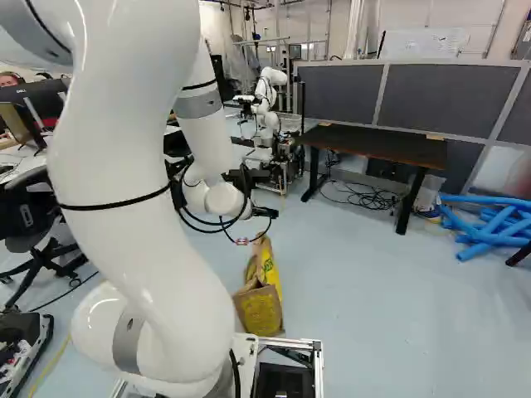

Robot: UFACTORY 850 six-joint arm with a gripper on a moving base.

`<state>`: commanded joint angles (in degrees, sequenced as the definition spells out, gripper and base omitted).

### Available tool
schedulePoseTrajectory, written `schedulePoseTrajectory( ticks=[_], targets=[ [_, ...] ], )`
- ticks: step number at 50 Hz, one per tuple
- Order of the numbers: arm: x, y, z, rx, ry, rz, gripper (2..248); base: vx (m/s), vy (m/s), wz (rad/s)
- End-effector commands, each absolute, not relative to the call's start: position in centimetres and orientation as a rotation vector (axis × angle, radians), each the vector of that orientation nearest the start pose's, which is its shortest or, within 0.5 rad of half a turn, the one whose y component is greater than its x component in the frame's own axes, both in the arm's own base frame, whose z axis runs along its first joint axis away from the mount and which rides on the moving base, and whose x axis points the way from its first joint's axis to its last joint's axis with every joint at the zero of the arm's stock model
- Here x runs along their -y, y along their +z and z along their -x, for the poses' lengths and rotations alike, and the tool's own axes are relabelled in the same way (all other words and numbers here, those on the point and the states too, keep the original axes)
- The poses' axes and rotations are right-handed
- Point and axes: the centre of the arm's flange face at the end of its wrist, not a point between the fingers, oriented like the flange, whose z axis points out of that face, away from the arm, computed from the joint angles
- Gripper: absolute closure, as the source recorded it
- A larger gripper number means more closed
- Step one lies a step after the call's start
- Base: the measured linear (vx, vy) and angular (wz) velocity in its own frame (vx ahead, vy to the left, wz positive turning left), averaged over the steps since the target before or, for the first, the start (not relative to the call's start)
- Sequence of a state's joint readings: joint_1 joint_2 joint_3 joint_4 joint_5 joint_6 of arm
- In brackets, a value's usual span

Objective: Pick up the bag on the ground and place it on the table

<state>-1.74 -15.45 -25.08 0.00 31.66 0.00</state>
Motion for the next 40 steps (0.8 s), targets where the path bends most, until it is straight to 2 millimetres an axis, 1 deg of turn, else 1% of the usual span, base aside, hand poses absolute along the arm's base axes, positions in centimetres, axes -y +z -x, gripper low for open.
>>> schedulePoseTrajectory(
  ticks=[40],
  targets=[
    [1.2, 21.9, -42.4, -0.043, -0.796, 3.046, 3, 0.000, 0.000, 0.000]
  ],
)
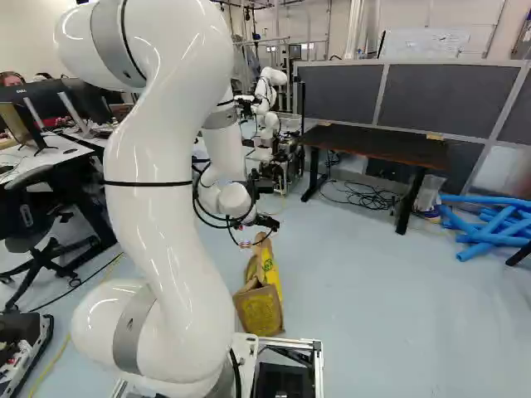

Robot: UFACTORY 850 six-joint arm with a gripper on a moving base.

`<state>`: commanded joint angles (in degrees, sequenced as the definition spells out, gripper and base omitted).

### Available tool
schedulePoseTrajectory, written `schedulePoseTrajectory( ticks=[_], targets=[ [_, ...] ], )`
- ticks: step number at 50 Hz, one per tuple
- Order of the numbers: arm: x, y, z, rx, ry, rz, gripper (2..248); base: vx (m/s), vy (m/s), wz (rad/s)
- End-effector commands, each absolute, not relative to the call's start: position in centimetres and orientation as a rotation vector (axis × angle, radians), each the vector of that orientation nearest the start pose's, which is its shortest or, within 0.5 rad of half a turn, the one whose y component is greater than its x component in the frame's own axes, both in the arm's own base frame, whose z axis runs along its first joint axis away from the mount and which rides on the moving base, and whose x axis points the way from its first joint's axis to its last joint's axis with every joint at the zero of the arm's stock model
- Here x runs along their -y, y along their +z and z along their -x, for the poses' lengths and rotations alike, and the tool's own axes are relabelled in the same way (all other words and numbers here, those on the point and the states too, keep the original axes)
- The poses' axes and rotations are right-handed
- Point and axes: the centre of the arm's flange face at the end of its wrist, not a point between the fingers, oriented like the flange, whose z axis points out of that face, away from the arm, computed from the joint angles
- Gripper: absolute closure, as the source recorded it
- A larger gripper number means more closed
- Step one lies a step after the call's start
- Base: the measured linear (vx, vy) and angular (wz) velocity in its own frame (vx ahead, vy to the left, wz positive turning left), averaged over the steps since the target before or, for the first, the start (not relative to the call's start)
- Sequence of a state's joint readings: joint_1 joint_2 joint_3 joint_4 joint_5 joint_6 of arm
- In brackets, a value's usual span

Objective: Pick up the bag on the ground and place it on the table

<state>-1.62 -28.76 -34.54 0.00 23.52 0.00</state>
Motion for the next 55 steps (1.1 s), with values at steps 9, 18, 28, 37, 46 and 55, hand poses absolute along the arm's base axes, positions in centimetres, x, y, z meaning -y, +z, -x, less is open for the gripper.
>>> schedulePoseTrajectory(
  ticks=[9, 18, 28, 37, 46, 55],
  targets=[
    [1.2, 20.5, -43.2, -0.043, -0.733, 3.061, 3, 0.000, 0.000, 0.000],
    [1.2, 19.2, -44.0, -0.042, -0.671, 3.075, 3, 0.000, 0.000, 0.000],
    [1.2, 17.6, -44.8, -0.042, -0.605, 3.088, 3, 0.000, 0.000, 0.000],
    [1.2, 16.3, -45.5, -0.041, -0.546, 3.098, 3, 0.000, 0.000, 0.000],
    [0.9, 14.9, -46.2, -0.029, -0.491, 3.106, 3, 0.000, 0.000, 0.000],
    [0.3, 13.5, -47.1, -0.010, -0.441, 3.111, 3, 0.000, 0.000, 0.000]
  ],
)
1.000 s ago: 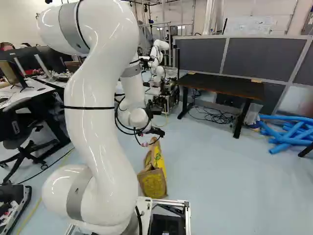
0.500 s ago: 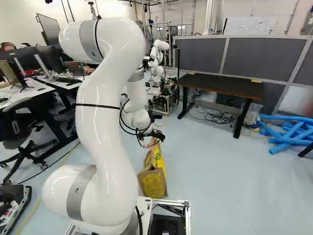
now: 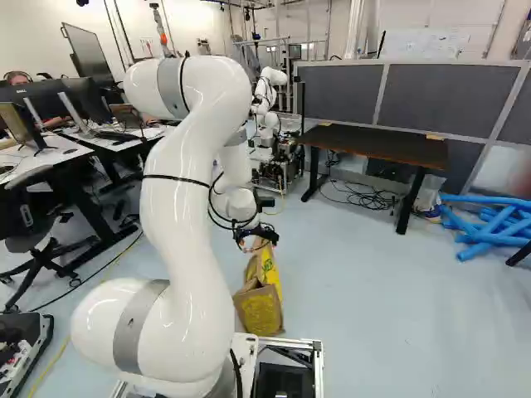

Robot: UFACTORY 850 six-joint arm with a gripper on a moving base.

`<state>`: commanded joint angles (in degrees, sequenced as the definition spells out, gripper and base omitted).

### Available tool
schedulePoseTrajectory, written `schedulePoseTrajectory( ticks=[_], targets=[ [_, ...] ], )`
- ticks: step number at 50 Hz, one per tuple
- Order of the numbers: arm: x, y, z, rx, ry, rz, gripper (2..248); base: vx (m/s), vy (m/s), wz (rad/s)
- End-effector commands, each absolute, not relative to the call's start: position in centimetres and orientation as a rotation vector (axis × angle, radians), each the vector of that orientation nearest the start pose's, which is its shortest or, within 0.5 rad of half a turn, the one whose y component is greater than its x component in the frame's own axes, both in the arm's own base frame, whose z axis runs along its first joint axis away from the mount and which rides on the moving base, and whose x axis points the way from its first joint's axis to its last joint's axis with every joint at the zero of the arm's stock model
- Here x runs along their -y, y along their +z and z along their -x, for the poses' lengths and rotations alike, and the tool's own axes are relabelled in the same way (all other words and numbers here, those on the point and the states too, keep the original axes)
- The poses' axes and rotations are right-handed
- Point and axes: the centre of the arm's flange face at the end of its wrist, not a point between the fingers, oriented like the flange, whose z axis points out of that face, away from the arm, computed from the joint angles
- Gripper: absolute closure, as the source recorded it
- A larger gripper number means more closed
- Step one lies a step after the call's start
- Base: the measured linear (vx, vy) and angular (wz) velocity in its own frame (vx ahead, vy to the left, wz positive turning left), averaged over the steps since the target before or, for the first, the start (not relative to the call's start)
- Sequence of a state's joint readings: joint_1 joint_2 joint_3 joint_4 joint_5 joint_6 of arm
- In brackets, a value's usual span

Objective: Pick up the bag on the ground and place it on the table

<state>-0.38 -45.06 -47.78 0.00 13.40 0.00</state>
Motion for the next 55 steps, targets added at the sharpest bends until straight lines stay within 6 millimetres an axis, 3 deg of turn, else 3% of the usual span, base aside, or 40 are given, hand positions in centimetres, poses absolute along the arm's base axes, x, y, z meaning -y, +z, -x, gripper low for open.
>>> schedulePoseTrajectory(
  ticks=[55],
  targets=[
    [-0.8, 4.8, -53.5, 0.024, -0.243, 3.131, 3, 0.000, 0.000, 0.000]
  ],
)
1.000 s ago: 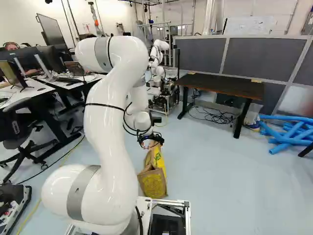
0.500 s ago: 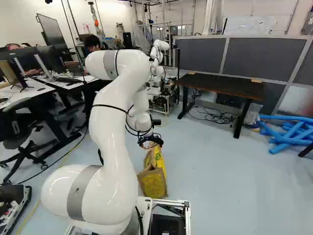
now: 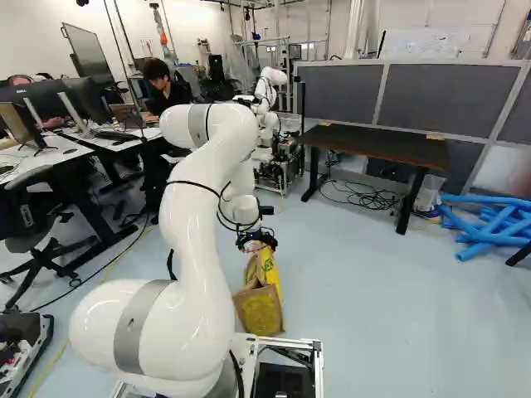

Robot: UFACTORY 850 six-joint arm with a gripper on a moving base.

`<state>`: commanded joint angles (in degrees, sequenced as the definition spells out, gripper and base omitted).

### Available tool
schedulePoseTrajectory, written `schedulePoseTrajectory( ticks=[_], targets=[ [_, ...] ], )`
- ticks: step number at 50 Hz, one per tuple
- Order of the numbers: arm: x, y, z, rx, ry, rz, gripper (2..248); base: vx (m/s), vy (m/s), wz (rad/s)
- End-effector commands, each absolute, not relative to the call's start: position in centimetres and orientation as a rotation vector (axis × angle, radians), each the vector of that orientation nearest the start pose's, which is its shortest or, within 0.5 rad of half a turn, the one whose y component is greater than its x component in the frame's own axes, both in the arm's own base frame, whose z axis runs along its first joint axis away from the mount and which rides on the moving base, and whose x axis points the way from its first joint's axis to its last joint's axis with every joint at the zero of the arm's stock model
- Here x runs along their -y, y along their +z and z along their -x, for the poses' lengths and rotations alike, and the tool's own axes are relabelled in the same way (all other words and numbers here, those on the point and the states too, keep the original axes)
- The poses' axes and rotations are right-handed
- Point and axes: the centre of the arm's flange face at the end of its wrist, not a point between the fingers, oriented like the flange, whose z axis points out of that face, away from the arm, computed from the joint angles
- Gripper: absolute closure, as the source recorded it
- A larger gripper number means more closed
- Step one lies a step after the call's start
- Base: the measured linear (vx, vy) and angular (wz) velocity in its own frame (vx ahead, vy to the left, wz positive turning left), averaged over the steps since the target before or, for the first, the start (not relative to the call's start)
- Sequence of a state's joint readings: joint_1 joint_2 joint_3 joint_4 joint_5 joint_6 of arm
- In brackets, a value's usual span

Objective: Pick up the bag on the ground and place it on the table

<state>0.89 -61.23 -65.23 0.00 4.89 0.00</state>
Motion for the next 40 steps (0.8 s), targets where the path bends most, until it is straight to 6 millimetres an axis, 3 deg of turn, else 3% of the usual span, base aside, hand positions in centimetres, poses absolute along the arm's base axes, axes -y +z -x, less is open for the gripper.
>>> schedulePoseTrajectory(
  ticks=[40],
  targets=[
    [-0.8, -1.3, -54.0, 0.024, -0.122, 3.139, 3, 0.000, 0.000, 0.000]
  ],
)
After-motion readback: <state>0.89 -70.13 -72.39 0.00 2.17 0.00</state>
